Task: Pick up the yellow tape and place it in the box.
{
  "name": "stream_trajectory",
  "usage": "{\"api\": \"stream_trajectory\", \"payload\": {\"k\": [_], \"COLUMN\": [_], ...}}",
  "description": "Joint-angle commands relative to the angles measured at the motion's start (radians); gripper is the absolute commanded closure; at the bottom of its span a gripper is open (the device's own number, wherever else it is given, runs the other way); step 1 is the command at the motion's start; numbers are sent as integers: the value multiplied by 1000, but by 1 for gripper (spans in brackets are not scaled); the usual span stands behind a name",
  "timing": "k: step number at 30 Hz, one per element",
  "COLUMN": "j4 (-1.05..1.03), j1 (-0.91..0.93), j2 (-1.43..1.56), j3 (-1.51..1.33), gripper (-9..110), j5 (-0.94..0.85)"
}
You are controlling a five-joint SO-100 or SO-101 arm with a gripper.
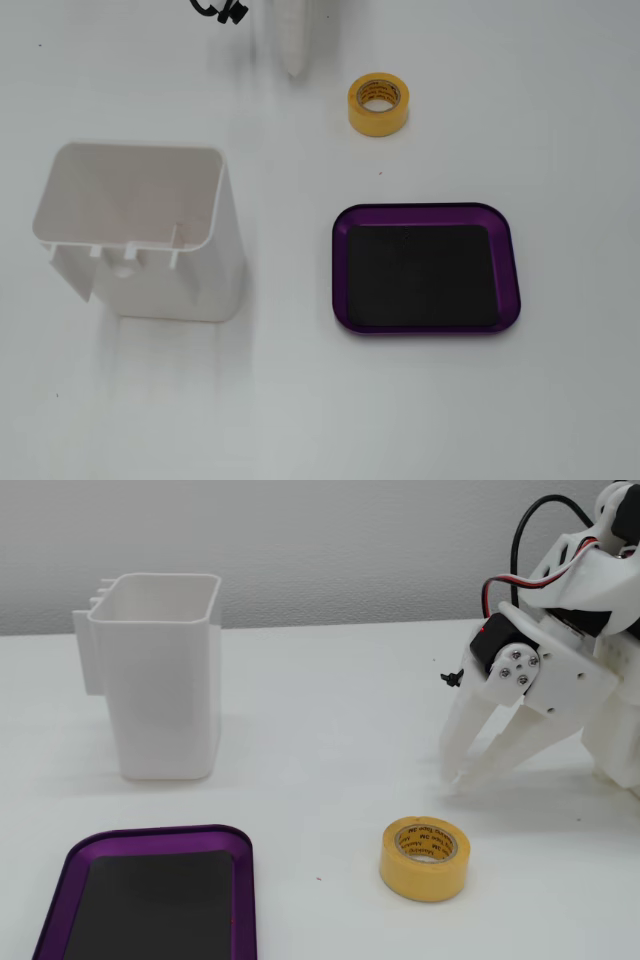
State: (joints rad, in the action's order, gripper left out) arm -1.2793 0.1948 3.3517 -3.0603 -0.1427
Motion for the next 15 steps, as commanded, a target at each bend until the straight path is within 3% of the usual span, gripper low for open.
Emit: {"api": "stream_trajectory", "payload": {"k": [1,7,15], "j4": [278,279,259], "j1": [-253,-264,-247], "j2": [44,92,58], "j3": [95,-55,44], "gripper": [102,102,102], "j5": [-81,-77,-112]}}
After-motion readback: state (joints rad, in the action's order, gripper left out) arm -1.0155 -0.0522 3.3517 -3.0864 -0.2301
